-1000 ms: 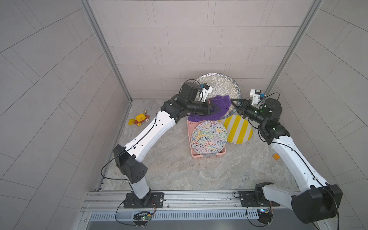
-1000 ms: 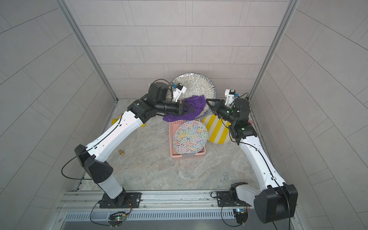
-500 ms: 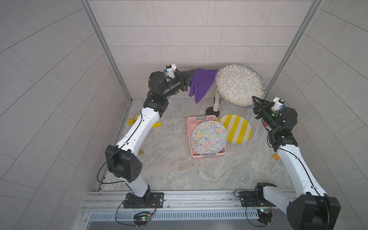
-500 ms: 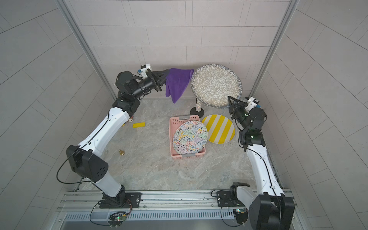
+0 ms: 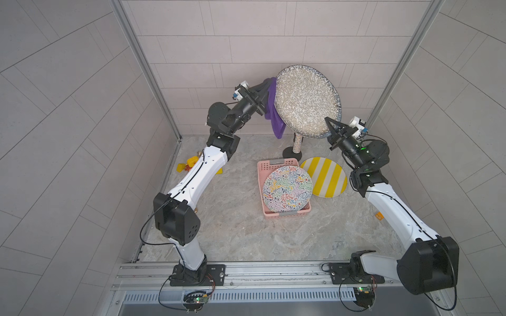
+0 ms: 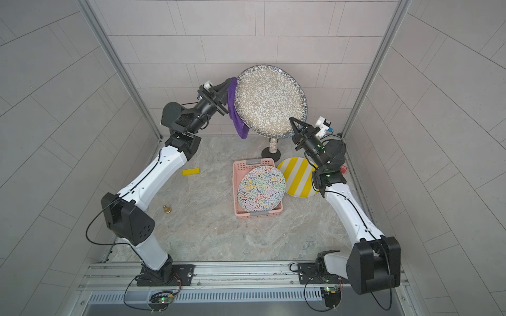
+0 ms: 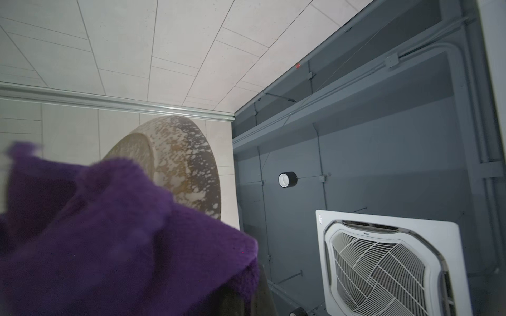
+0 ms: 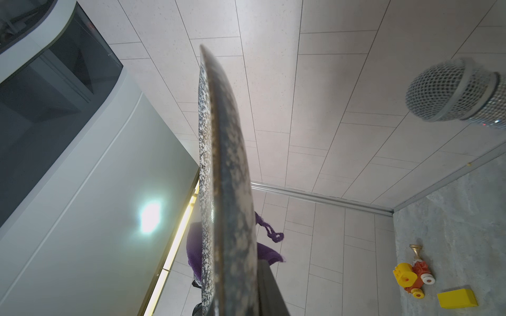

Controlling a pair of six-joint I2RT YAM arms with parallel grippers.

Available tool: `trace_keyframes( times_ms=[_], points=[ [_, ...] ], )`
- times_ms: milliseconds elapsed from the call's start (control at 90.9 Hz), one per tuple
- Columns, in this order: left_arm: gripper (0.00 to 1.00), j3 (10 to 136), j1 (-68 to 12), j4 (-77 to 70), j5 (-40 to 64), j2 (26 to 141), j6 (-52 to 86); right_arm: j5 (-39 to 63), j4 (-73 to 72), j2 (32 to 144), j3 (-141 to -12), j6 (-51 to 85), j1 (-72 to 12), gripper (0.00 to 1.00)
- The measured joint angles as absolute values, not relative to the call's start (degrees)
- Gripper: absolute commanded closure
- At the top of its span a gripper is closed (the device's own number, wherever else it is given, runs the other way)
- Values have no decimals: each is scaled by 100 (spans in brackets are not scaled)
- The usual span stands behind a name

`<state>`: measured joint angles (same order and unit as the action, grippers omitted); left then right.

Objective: Wipe the wet plate dry
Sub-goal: Wipe the plate with towel.

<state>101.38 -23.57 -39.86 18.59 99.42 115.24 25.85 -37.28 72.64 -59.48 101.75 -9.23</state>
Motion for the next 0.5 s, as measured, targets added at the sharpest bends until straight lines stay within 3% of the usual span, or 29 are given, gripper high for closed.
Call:
trace_keyframes(
  times_ms=[231, 495],
  points=[
    [100, 10215, -2445, -4552, 1173, 10001, 11531, 2259, -3990, 7765, -6361, 10217, -1352, 100],
    [100, 9380, -2086, -5048, 1085, 9717, 11528, 2480, -4045, 7732, -6337, 10073, -1074, 100]
  ],
)
